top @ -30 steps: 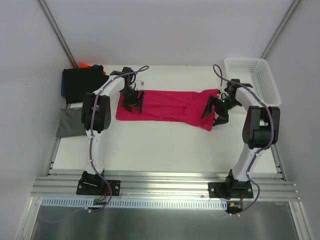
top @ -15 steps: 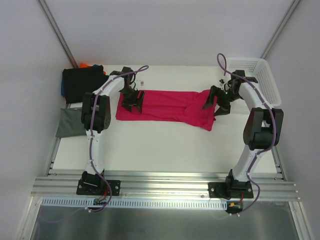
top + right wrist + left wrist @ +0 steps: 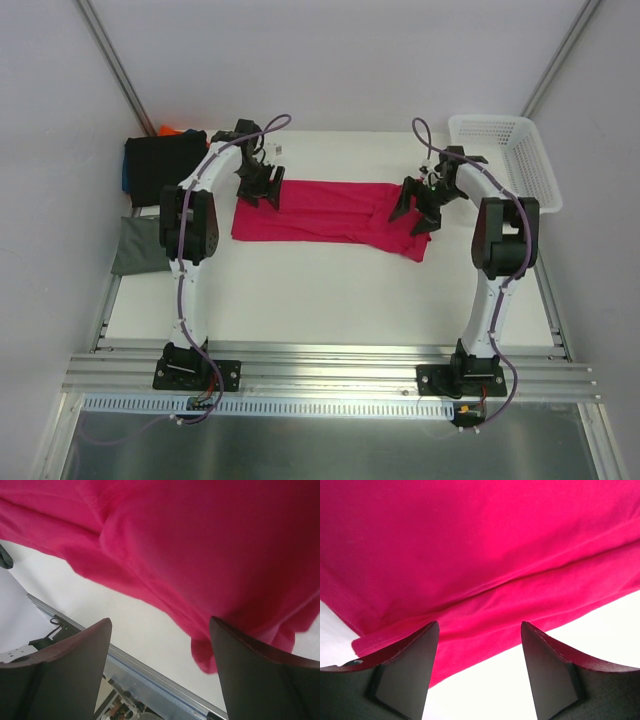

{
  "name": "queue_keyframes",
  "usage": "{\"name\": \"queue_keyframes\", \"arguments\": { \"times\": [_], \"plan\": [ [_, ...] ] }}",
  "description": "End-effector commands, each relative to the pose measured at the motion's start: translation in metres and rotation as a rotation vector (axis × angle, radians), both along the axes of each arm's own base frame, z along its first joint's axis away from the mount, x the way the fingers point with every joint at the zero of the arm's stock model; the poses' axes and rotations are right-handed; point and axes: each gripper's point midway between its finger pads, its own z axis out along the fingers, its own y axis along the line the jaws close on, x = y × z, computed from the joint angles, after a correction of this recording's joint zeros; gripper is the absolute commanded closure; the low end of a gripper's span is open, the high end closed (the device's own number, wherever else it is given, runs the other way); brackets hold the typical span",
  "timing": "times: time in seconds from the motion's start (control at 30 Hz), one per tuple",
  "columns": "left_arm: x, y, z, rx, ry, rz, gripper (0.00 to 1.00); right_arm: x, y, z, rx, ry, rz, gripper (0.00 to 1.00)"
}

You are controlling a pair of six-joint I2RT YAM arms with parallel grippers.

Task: Fold and stack the t-shirts
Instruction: Fold the tshirt

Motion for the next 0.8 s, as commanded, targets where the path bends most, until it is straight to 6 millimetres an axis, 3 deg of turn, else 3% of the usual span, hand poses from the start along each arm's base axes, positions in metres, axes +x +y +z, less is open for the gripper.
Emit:
{"name": "queue_keyframes", "arguments": {
  "times": [0.0, 0.27, 0.5, 0.77],
  "plan": [
    [0.005, 0.009, -0.005, 0.033, -0.005, -0.007, 0.33, 0.014, 0.005, 0.001, 0.015, -0.007, -0.002, 0.17],
    [-0.014, 0.016, -0.024, 0.063, 0.062, -0.003, 0.33, 0.020, -0.001, -0.024, 0.002, 0.039, -0.022, 0.17],
    [-0.028, 0.020, -0.032, 0.079, 0.101, -0.008, 0.33, 0.053, -0.002, -0.027, -0.001, -0.016, -0.038, 0.17],
    [-0.070, 0.013, -0.033, 0.077, 0.178, -0.019, 0.33, 0.082, -0.009, -0.028, 0.007, -0.059, -0.072, 0.17]
  ]
}}
